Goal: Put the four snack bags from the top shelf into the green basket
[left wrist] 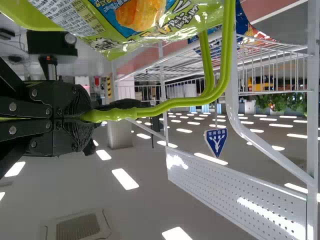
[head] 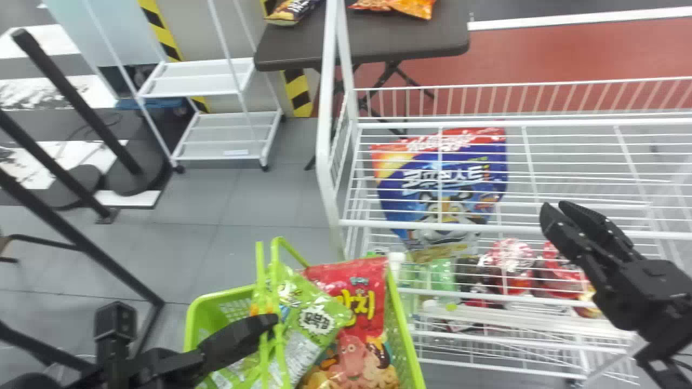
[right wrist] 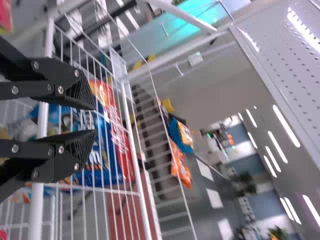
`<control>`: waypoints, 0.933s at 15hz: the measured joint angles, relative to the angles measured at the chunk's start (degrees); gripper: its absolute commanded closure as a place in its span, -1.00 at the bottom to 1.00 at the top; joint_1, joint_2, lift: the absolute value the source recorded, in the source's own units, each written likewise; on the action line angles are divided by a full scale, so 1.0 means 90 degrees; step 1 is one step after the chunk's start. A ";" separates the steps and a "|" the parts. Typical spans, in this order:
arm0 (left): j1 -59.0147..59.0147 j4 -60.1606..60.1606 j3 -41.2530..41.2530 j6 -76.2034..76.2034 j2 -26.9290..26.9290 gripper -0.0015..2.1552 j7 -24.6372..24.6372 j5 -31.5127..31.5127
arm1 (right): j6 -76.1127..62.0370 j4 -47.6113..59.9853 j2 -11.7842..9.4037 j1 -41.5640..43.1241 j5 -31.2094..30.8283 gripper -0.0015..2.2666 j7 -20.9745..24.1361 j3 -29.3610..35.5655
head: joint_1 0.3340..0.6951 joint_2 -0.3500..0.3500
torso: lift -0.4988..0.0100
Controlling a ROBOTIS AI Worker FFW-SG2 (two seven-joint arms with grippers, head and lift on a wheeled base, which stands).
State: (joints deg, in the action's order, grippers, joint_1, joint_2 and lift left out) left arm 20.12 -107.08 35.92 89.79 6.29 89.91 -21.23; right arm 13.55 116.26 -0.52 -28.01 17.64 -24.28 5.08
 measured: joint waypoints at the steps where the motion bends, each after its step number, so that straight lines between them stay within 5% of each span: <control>1: 0.0000 0.0002 -0.0001 0.0000 -0.0003 0.99 0.0000 0.0004 | -0.0410 -0.0150 0.0004 -0.0026 -0.0128 -0.98 0.0195 -0.0027 | 1.00 0.30 | 0.96; 5: -0.0004 0.0003 -0.0008 0.0000 -0.0012 0.99 0.0000 0.0006 | -0.1155 -0.0501 0.0041 -0.0135 -0.0498 -0.97 0.0627 0.0009 | 1.00 0.16 | 0.96; 14: 0.0014 0.0003 -0.0004 0.0000 -0.0023 0.99 0.0000 -0.0036 | -0.1722 -0.0594 0.0058 -0.0399 -0.0652 -0.96 0.0631 0.0175 | 1.00 0.06 | 0.96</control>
State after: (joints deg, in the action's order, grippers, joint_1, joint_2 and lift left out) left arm 20.24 -107.05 35.89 89.79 6.08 89.91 -21.55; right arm -1.95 110.92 0.00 -31.60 11.78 -18.60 6.66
